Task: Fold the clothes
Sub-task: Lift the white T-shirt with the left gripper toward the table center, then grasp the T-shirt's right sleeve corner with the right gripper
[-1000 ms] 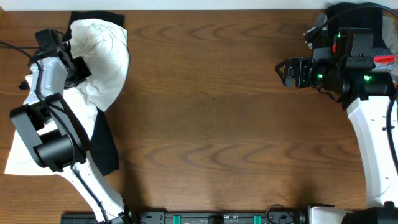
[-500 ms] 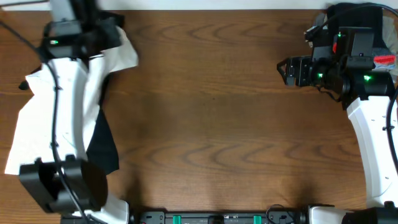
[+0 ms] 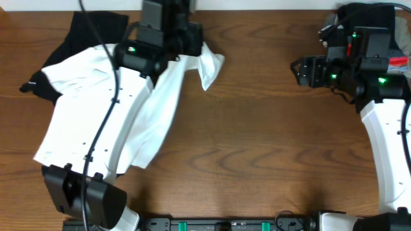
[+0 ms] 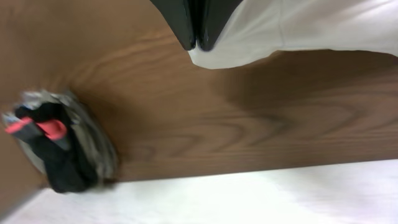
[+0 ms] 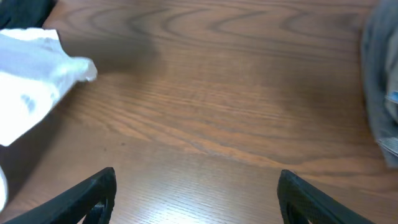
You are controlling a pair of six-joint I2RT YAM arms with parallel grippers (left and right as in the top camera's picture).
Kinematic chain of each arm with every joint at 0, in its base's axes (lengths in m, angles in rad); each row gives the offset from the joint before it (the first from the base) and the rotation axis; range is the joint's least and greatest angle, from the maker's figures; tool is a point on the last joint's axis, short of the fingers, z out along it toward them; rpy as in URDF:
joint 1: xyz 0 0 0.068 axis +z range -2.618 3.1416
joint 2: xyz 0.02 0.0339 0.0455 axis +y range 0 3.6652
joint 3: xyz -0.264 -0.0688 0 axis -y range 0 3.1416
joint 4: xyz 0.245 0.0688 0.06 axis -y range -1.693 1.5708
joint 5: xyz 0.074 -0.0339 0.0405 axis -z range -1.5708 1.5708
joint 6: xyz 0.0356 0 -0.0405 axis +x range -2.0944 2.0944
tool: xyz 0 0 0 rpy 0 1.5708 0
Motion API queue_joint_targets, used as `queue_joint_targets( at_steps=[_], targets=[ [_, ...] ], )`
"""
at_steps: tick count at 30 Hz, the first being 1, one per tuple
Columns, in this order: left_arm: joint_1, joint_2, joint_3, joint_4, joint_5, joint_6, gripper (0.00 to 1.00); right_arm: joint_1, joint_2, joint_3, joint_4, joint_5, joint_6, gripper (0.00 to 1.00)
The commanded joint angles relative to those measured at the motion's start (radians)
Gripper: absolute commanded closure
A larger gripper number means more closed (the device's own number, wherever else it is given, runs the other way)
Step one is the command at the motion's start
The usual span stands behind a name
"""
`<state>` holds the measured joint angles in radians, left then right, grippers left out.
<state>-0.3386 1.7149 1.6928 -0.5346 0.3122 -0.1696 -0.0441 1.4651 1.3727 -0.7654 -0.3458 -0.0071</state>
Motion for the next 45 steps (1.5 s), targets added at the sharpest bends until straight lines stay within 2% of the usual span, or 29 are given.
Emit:
queue_joint_targets(
  at_steps=[1,6,10,14,20,23,26,27,31,35,41,45],
  targets=[
    [-0.047,-0.003,0.010,0.013,0.016,-0.031,0.94,-0.047,-0.005,0.019,0.001,-0.031,0.014,0.17],
    [-0.107,0.006,0.010,0.051,0.013,-0.031,0.94,-0.084,-0.005,0.019,-0.014,-0.154,-0.002,0.16],
    [-0.133,0.019,0.010,0.090,-0.024,-0.050,0.94,-0.067,-0.001,0.019,-0.041,-0.243,-0.081,0.14],
    [-0.135,0.026,0.010,0.107,-0.075,-0.098,0.94,-0.026,0.006,0.012,-0.071,-0.248,-0.144,0.16],
    [-0.135,0.031,0.009,0.130,-0.137,-0.149,0.94,0.085,0.007,-0.050,-0.010,-0.272,-0.155,0.21],
    [-0.135,0.031,0.009,0.141,-0.170,-0.172,0.94,0.140,0.007,-0.111,0.090,-0.246,0.014,0.26],
    [-0.135,0.031,0.009,0.150,-0.187,-0.193,0.94,0.171,0.007,-0.212,0.249,-0.242,0.277,0.30],
    [-0.135,0.031,0.009,0.152,-0.190,-0.198,0.94,0.179,0.007,-0.264,0.327,-0.242,0.375,0.31],
    [-0.135,0.031,0.009,0.151,-0.194,-0.200,0.94,0.189,0.007,-0.438,0.604,-0.288,0.621,0.32],
    [-0.135,0.031,0.008,0.152,-0.194,-0.200,0.94,0.193,0.007,-0.577,0.863,-0.314,0.830,0.31],
    [-0.135,0.031,0.008,0.151,-0.193,-0.200,0.94,0.201,0.007,-0.725,1.212,-0.306,1.082,0.31],
    [-0.135,0.031,0.008,0.151,-0.193,-0.205,0.94,0.203,0.007,-0.764,1.299,-0.278,1.147,0.30]
  ],
)
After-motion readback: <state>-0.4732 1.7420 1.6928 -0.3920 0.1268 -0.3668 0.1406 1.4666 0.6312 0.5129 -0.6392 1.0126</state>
